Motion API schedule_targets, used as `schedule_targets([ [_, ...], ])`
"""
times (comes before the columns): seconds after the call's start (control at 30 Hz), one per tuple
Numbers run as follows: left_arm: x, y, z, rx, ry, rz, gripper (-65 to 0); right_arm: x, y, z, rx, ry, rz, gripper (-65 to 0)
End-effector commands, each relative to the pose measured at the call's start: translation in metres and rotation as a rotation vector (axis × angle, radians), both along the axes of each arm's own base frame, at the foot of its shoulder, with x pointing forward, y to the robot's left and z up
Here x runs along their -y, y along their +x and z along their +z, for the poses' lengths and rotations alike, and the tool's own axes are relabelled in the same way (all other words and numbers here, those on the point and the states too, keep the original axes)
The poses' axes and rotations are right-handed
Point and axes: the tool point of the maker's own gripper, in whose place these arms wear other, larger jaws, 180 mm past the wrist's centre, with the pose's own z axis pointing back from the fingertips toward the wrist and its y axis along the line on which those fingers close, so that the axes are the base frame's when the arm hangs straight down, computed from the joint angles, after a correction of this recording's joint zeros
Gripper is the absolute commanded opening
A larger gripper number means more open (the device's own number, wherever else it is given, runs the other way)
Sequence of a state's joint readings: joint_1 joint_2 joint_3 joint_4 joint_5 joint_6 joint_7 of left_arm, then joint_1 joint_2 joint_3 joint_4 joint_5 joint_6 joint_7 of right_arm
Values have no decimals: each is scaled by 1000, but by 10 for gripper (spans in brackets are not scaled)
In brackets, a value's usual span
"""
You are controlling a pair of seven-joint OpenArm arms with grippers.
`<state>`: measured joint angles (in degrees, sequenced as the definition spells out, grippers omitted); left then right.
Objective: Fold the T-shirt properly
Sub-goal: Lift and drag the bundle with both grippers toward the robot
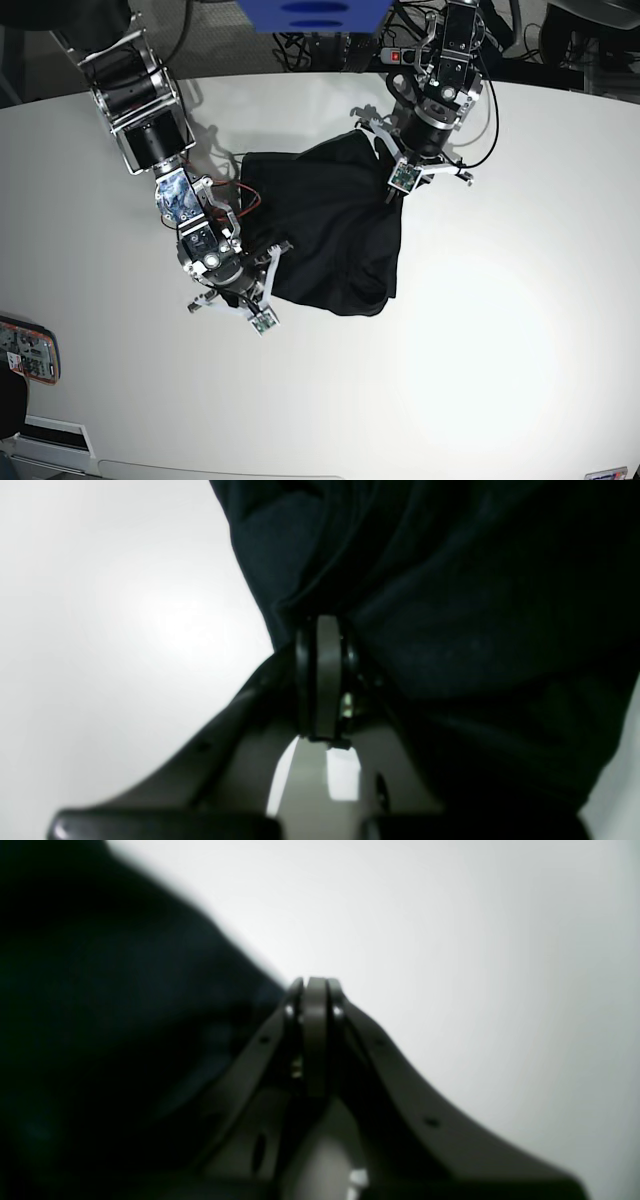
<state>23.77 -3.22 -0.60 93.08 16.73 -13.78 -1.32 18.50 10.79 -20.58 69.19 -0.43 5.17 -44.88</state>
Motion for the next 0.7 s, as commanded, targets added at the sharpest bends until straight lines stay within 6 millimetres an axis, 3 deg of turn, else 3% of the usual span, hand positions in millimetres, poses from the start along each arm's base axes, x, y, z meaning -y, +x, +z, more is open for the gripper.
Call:
schedule_targets([
  [0.0,-5,9,11,47,-1,10,-650,-4,21,26,82,19,5,-650],
  [0.1,-23,22,8,50,17,53,-650,-5,21,28,89,21,10,-650],
  [0.2,-26,31,-12,10,20,59,-650,-19,21,39,123,50,75,-650],
  [0.33,-24,47,-25,-11,17,56,-650,-27,-1,26,92,71,124,-650],
  [0.53,-22,73,-13,28,11,55,-650,-30,-43,9,48,82,147,-650],
  [0.67,-22,84,-15,27,11,55,-650,-27,-62,11,53,81,166,-650],
])
